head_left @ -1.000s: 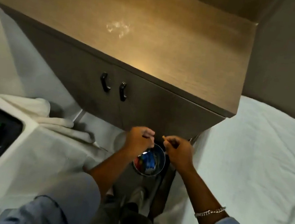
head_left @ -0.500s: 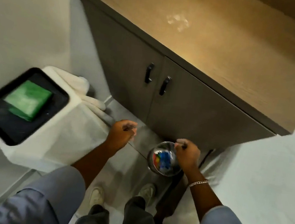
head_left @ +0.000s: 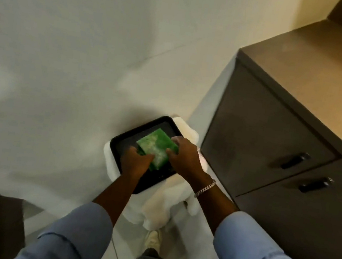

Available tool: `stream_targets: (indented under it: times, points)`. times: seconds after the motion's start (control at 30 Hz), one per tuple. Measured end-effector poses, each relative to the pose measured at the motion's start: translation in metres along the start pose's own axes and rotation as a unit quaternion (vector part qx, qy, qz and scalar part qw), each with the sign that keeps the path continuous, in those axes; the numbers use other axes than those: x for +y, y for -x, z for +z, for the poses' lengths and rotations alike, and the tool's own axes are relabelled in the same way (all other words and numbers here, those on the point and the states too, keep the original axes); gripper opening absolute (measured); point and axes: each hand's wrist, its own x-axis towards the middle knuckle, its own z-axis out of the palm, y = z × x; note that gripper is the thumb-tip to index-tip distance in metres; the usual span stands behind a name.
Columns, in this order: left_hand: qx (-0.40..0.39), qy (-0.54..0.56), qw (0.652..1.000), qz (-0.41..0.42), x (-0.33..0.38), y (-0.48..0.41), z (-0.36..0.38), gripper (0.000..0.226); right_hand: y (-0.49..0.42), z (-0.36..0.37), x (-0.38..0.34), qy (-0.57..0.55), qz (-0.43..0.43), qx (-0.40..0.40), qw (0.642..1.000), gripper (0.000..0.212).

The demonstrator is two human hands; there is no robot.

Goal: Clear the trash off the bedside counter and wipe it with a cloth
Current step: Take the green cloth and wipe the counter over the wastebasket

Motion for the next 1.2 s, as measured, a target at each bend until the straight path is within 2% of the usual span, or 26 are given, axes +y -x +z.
stream_targets:
  times: [0.1,0.2,0.27,0.37,0.47,0.57,0.63,0.73,0.8,0.87,0.93,1.0,1.07,1.13,1.2]
  points:
    - [-0.047,0.059,0.996,-0.055,-0.004,-0.015,0.004,0.058,-0.021,0.028,0.000,0.083,0.056,-0.066,0.993,0.051]
    - [-0.055,0.102,0.992,-0.056,-0.003,-0.021,0.008,0.050,-0.024,0.030,0.007,0.077,0.096,-0.072,0.990,0.058]
    - [-0.092,0.141,0.985,-0.043,-0.002,-0.018,0.008,0.047,-0.016,0.013,0.012,0.017,0.120,-0.059,0.991,0.061]
    - [-0.184,0.189,0.964,-0.020,0.004,0.000,0.016,0.056,0.014,-0.032,0.027,-0.181,0.145,-0.013,0.973,0.043]
    - [-0.309,0.199,0.930,0.008,0.009,0.035,0.043,0.052,0.068,-0.074,0.056,-0.394,0.193,0.039,0.898,0.042]
    - [-0.411,0.151,0.898,0.032,0.004,0.080,0.097,0.046,0.131,-0.104,0.098,-0.532,0.239,0.072,0.809,0.039]
    - [-0.462,0.098,0.881,0.036,-0.012,0.104,0.140,0.042,0.168,-0.114,0.132,-0.570,0.276,0.124,0.764,0.039]
    - [-0.522,0.043,0.852,0.015,-0.057,0.129,0.225,0.034,0.218,-0.119,0.213,-0.531,0.341,0.236,0.739,0.046]
    - [-0.510,0.007,0.860,-0.024,-0.095,0.133,0.283,0.034,0.246,-0.111,0.278,-0.476,0.376,0.294,0.739,0.049]
    - [-0.468,-0.049,0.881,-0.046,-0.142,0.132,0.348,0.034,0.272,-0.094,0.350,-0.439,0.391,0.341,0.733,0.051]
    - [-0.410,-0.171,0.896,0.011,-0.190,0.124,0.404,0.028,0.294,-0.077,0.409,-0.424,0.407,0.375,0.717,0.050]
    - [-0.414,-0.286,0.860,0.079,-0.241,0.117,0.450,0.031,0.312,-0.056,0.456,-0.418,0.419,0.390,0.705,0.046]
    - [-0.447,-0.312,0.836,0.062,-0.288,0.109,0.488,0.049,0.326,-0.035,0.492,-0.410,0.428,0.395,0.702,0.045]
    - [-0.464,-0.323,0.823,0.050,-0.322,0.104,0.512,0.069,0.338,-0.018,0.513,-0.415,0.432,0.397,0.695,0.046]
    - [-0.445,-0.325,0.831,0.073,-0.341,0.099,0.528,0.066,0.345,-0.007,0.523,-0.427,0.433,0.396,0.688,0.047]
